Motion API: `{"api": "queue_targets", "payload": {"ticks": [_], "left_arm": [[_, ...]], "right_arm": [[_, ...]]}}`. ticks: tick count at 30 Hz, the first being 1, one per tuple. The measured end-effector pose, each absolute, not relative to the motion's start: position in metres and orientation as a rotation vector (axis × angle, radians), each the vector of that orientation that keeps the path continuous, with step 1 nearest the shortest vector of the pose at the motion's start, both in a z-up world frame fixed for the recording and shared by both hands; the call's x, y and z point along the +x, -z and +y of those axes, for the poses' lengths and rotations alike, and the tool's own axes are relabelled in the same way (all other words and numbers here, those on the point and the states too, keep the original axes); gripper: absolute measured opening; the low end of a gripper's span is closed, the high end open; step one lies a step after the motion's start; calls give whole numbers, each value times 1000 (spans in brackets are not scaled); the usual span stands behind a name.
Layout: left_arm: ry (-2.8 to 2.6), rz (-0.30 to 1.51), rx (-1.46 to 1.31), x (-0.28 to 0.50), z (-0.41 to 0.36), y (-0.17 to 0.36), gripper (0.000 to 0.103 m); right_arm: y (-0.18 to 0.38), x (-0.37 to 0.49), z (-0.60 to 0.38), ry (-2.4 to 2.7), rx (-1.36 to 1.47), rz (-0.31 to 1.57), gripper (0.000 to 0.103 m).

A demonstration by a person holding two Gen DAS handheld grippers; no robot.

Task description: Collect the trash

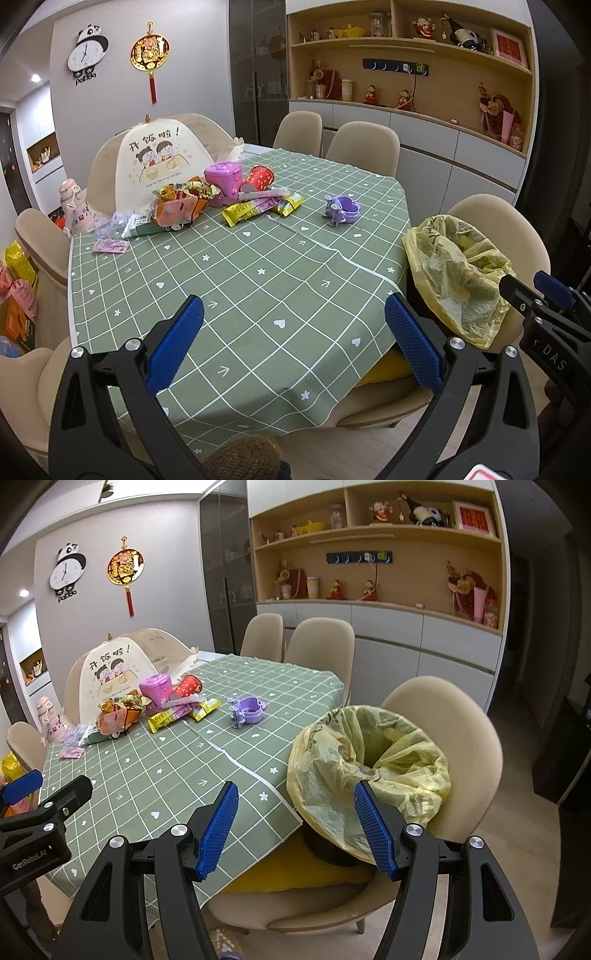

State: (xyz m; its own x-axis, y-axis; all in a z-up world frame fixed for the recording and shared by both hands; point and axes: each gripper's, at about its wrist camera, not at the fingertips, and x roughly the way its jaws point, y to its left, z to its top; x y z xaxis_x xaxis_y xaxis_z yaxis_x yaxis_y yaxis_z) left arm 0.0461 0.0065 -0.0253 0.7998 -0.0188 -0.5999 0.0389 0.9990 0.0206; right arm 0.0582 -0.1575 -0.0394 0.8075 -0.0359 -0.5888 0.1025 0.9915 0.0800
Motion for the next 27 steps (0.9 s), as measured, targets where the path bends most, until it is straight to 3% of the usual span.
{"api": "queue_targets", "payload": {"ticks": [22,27], "left_arm": [[59,777,-3,225,141,73,94],[-18,788,-30,266,215,80,86]], "right_arm": [[80,219,-68,6,83,794,62],[81,256,-50,27,85,838,62]]}}
